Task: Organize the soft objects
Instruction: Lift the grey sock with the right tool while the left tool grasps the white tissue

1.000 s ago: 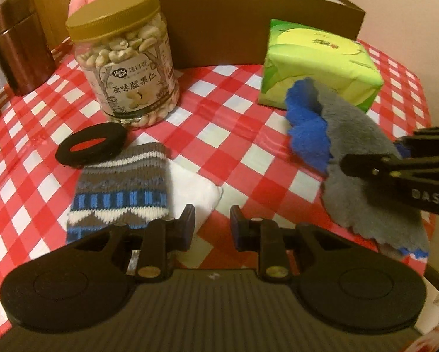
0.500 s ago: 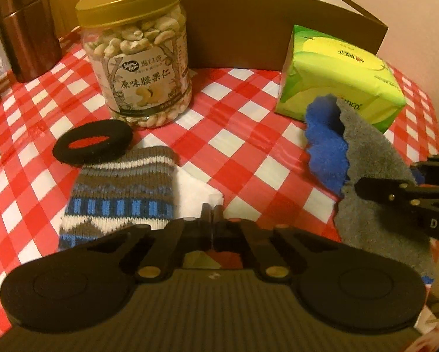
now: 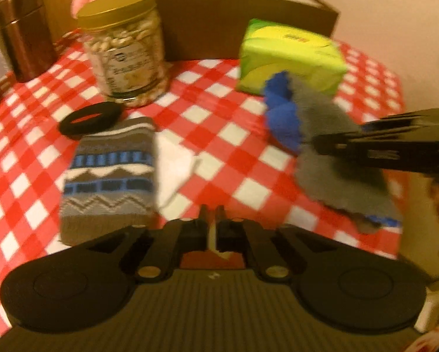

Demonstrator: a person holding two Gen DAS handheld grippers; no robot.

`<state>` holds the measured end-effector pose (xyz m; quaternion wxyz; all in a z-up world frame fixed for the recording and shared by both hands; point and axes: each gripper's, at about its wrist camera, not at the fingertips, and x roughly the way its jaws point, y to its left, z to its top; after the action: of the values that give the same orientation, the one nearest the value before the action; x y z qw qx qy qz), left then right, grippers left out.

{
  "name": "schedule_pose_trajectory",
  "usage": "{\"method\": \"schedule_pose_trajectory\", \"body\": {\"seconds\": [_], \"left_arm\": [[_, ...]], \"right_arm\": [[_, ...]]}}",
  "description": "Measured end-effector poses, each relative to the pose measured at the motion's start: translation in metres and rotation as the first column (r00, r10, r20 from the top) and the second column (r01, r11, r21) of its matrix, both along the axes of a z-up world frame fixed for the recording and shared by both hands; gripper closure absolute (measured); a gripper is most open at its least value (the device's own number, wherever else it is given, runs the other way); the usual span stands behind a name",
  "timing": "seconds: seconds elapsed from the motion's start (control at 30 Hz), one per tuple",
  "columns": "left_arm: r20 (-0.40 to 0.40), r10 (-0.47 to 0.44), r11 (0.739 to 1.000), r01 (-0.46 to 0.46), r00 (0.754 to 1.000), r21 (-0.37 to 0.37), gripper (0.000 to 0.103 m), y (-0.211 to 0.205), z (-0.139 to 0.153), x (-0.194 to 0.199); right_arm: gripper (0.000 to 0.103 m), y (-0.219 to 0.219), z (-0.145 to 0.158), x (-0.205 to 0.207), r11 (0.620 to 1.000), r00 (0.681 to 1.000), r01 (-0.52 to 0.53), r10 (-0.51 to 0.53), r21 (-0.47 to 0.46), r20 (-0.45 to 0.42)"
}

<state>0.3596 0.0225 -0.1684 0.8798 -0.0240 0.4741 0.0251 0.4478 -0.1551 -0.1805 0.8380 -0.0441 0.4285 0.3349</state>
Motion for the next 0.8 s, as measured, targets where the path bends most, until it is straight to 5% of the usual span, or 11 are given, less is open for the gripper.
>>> {"method": "schedule_pose_trajectory", "body": {"seconds": [0.17,0.4,0.43,0.5,0.8], "left_arm": [[0.02,0.035,0.997,-0.037,0.999,0.069,0.082,0.005,-0.01,0.024],[0.034,0.051,0.993,-0.054,0.998,0.109,0.08,0.005,-0.022,0.049],[0.036,0.059,0.992,-0.063,0.998,0.106,0.081,0.005,-0.022,0.051],[0.044,0.093,0.992,-0.096,0.995,0.081,0.1,0.008,-0.023,0.053],[0.065,0.114,0.993,-0.116,0.991,0.026,0.103,0.001,-0.006,0.034]], "right_arm": [[0.081,-0.003,0.001,-0.001,1.0,1.0,-0.008,0.008,-0.002,-0.001],[0.081,-0.008,0.0,0.006,1.0,1.0,-0.023,0.024,0.009,-0.011],[0.081,-0.009,0.0,0.007,1.0,1.0,-0.027,0.027,0.011,-0.012],[0.081,-0.01,-0.001,0.01,0.999,0.999,-0.034,0.034,0.015,-0.016],[0.081,-0.015,-0.002,0.017,0.996,0.997,-0.077,0.078,0.035,-0.029]]}}
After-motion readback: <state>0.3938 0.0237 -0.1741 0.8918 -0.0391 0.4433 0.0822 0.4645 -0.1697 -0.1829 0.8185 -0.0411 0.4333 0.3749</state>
